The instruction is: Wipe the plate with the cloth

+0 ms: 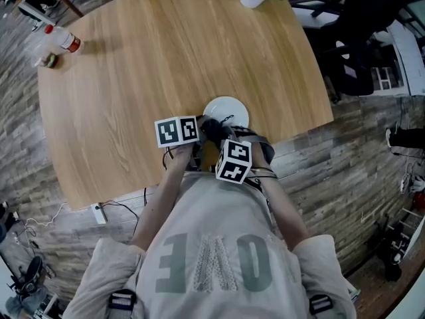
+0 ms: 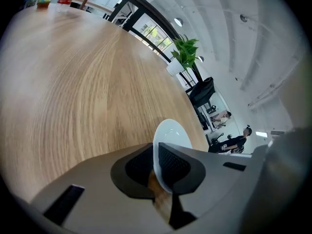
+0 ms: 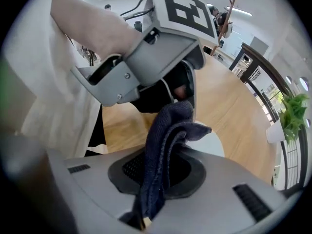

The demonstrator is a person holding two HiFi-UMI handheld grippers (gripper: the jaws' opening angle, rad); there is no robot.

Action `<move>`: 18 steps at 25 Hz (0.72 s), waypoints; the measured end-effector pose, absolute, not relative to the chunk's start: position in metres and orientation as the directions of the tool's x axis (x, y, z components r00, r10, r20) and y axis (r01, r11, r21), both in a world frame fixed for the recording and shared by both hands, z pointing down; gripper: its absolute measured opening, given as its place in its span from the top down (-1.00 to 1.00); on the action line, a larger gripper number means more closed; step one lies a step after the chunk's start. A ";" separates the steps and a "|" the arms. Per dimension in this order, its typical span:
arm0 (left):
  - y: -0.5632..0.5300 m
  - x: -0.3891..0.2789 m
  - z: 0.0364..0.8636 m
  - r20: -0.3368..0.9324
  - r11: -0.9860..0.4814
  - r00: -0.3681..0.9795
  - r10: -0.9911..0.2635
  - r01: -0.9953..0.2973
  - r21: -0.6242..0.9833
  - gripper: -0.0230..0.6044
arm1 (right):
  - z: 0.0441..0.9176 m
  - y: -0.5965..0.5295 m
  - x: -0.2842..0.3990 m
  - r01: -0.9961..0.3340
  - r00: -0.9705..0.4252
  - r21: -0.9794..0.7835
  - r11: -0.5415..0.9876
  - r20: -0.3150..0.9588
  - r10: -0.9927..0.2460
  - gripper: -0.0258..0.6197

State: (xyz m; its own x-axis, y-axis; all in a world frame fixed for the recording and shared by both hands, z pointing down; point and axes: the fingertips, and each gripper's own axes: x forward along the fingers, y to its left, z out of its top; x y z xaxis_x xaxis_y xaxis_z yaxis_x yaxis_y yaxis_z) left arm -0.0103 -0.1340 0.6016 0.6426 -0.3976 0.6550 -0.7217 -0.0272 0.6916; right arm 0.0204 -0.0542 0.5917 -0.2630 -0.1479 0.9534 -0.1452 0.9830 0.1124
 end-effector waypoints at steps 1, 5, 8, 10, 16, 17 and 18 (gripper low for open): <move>-0.134 -0.010 0.602 0.655 -0.029 0.642 -0.398 -0.723 0.691 0.80 | 0.591 -0.051 0.019 -0.144 -0.268 0.108 0.984 0.953 -0.144 0.73; -0.133 -0.011 0.603 0.662 -0.036 0.637 -0.395 -0.731 0.682 0.80 | 0.590 -0.050 0.018 -0.154 -0.279 0.112 0.982 0.948 -0.152 0.73; -0.134 -0.011 0.597 0.665 -0.051 0.628 -0.405 -0.741 0.669 0.78 | 0.585 -0.055 0.025 -0.173 -0.274 0.128 0.977 0.946 -0.173 0.73; -0.138 -0.012 0.587 0.641 -0.057 0.636 -0.431 -0.728 0.684 0.69 | 0.579 -0.063 0.031 -0.184 -0.265 0.157 0.970 0.943 -0.203 0.73; -0.148 -0.039 0.575 0.630 -0.048 0.599 -0.495 -0.742 0.669 0.57 | 0.563 -0.123 0.042 -0.256 -0.250 0.248 0.934 0.916 -0.312 0.73; -0.146 -0.046 0.577 0.646 -0.053 0.579 -0.498 -0.763 0.644 0.70 | 0.562 -0.133 0.041 -0.264 -0.248 0.261 0.929 0.912 -0.326 0.73; -0.144 -0.053 0.581 0.663 -0.061 0.559 -0.498 -0.785 0.616 0.91 | 0.562 -0.143 0.039 -0.270 -0.247 0.270 0.924 0.908 -0.337 0.73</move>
State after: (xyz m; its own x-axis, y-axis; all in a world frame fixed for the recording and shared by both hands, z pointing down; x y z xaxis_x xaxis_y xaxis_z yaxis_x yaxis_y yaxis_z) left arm -0.0526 -0.1444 0.5806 0.5588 -0.4983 0.6629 -0.7854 -0.0612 0.6160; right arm 0.0393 -0.1427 0.5620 -0.2470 -0.3374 0.9084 -0.2698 0.9243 0.2699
